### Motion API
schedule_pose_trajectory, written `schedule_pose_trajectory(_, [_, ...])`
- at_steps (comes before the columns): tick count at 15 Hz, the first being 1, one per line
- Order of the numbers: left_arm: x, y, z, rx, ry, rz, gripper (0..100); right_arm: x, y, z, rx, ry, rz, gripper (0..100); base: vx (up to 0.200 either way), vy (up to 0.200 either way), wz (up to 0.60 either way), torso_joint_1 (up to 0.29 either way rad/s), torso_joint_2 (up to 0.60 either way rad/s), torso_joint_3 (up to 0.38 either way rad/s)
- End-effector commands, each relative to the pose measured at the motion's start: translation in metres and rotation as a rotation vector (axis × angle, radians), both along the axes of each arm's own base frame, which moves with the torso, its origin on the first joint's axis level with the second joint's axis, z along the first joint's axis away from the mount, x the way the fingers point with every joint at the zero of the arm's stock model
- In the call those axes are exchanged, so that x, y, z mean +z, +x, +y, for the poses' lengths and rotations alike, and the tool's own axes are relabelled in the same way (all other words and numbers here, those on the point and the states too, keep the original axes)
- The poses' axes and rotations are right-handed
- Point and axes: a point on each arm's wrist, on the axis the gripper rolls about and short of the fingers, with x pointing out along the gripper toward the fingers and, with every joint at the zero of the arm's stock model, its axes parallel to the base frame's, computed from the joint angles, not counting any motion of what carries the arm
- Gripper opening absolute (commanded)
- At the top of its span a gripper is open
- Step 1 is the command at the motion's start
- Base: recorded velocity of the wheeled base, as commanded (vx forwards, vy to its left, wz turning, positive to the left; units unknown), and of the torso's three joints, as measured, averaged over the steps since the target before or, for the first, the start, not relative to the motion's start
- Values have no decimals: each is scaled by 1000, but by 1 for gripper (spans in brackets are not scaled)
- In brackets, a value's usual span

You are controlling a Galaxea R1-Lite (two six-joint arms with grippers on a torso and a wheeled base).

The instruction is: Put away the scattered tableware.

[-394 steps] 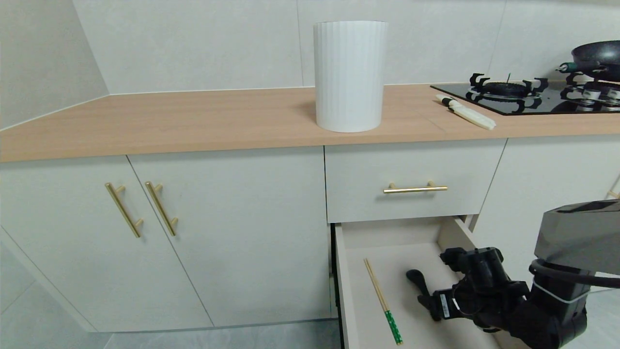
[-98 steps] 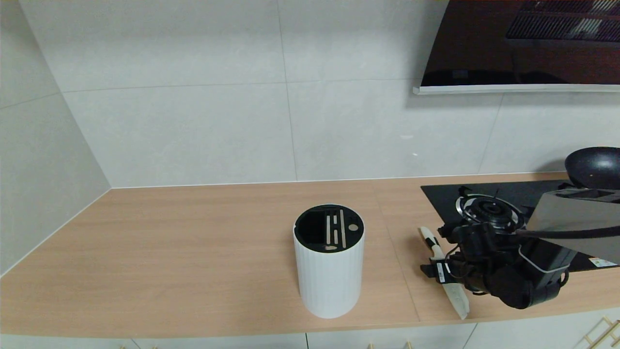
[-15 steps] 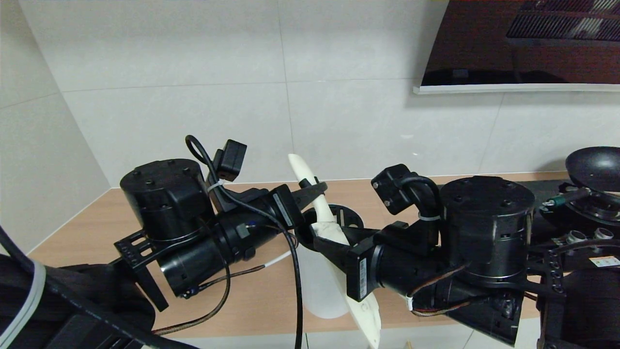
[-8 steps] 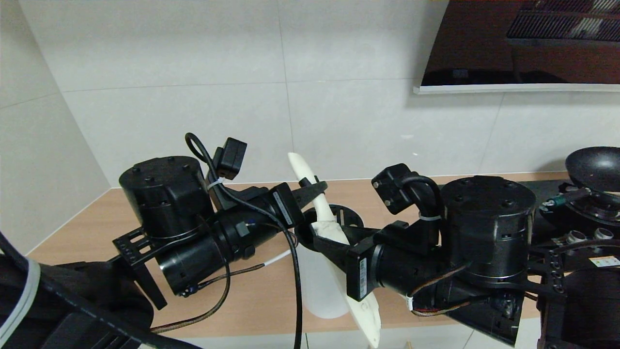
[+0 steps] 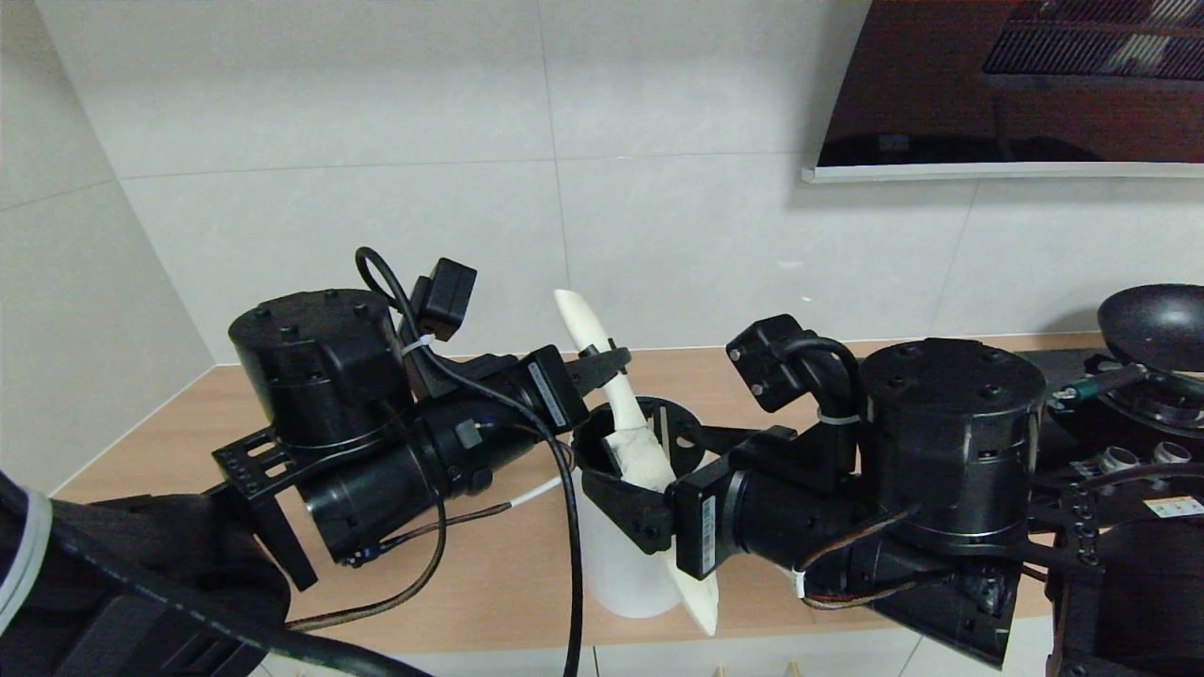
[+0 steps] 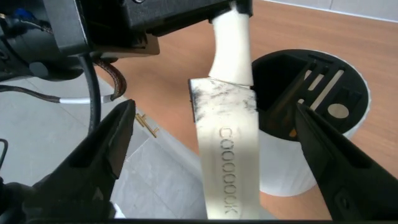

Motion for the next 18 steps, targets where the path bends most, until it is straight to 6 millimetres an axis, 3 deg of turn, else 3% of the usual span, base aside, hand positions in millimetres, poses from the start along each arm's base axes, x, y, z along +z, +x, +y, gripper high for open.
schedule_pose_trajectory(1, [12,0,1,35,-5,-9,0,5,-1,-3,-14,11,-12,100,0,0,0,0,0,0])
schedule_pose_trajectory(3, [29,-2,3,71,-9,-17,0,14,-4,-11,-32,30,-29,100,0,0,0,0,0,0])
schedule_pose_trajectory(5, [75,-9,12,162,-11,-39,0,34,-7,-41,-72,66,-62,100,0,0,0,0,0,0])
schedule_pose_trajectory(10, [103,-1,13,361,144,-155,0,36,0,-68,-158,44,-64,100,0,0,0,0,0,0])
schedule_pose_trajectory(14, [93,2,-12,542,256,-242,0,36,4,-74,-183,29,-78,100,0,0,0,0,0,0])
schedule_pose_trajectory(18, [65,6,-27,623,392,-380,0,31,5,-73,-182,16,-69,100,0,0,0,0,0,0])
